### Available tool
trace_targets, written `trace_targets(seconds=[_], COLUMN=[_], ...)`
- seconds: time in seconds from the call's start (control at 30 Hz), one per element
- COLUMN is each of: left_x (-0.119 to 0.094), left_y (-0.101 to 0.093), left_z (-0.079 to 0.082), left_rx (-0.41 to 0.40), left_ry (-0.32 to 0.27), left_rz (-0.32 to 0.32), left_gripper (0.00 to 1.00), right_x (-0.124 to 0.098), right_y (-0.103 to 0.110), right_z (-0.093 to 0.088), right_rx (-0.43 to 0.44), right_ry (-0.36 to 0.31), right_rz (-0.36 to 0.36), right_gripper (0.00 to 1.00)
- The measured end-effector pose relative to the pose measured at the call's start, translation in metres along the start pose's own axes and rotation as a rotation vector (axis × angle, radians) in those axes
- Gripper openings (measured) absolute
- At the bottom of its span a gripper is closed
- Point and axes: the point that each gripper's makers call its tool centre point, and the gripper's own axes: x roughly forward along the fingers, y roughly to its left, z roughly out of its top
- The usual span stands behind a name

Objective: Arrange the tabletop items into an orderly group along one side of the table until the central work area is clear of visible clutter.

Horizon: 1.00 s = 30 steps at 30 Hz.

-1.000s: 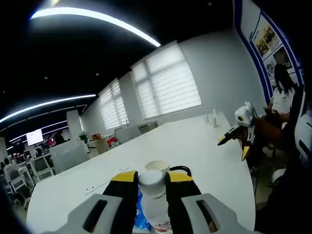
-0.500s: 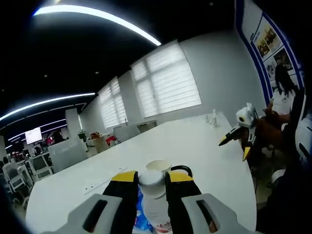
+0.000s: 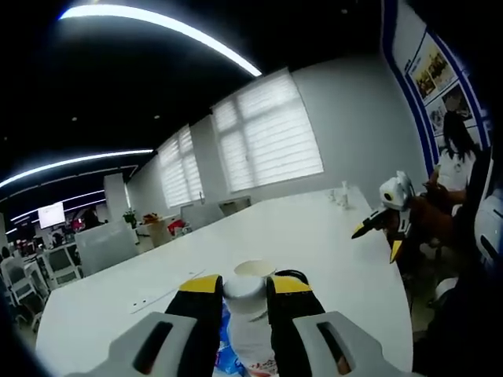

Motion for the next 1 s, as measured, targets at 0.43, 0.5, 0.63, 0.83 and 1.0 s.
trace_targets(seconds=[0.43,0.5,0.63,0.83,1.0], left_x=[0.0002,-0.0001,0.0000,0.0001,0.0000], left_y=[0.0009,0.0009,0.0013,0.0017,0.0023], left_z=[0.0001,0.0002,0.0002,0.0000,0.0000], left_rx=[-0.004,-0.005,-0.012,-0.019,-0.021], left_ry=[-0.003,-0.001,0.001,0.003,0.003], left_rz=[-0.004,-0.006,-0.012,-0.020,-0.027], left_gripper=[0.20,0.20,0.20,0.20,0.20], right_x=[-0.0004,0.0002,0.0008,0.0019,0.0033], right_y=[-0.0025,-0.0020,-0.0012,0.0004,0.0010], right_z=[0.0024,0.0026,0.0047,0.0059,0.0065], right_rx=[0.030,0.030,0.028,0.029,0.026], right_ry=[0.000,0.001,-0.002,-0.002,0.000], right_rz=[-0.012,-0.010,-0.008,-0.002,0.000], right_gripper=[1.00,1.00,1.00,1.00,1.00])
